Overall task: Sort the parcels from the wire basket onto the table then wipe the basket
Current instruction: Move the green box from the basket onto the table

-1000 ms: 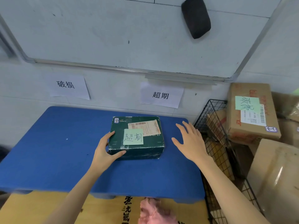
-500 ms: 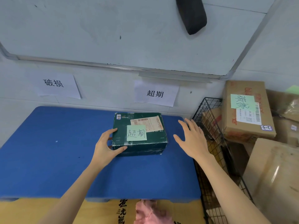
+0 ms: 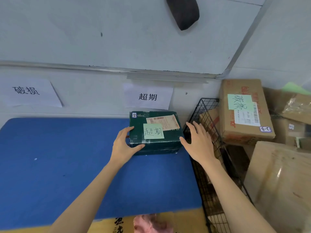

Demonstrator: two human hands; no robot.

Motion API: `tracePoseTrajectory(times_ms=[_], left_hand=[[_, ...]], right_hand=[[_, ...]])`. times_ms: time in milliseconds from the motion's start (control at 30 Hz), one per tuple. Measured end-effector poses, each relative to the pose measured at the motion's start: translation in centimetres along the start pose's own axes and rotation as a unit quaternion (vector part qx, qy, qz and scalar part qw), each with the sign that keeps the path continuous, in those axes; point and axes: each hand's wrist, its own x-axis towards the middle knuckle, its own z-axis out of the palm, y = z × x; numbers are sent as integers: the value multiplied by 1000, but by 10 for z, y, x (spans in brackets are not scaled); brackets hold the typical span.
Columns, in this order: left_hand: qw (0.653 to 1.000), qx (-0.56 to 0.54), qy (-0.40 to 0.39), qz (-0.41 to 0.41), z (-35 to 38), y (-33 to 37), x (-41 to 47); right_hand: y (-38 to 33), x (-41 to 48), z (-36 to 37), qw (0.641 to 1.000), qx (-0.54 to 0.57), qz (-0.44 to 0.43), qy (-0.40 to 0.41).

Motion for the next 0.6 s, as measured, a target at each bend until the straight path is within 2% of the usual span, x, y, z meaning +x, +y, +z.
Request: tracePoseTrajectory(times_ms=[600], left_hand=[[999,16,-22,31,48,19,41]], right_hand=[[4,14,8,999,39,22,-5]])
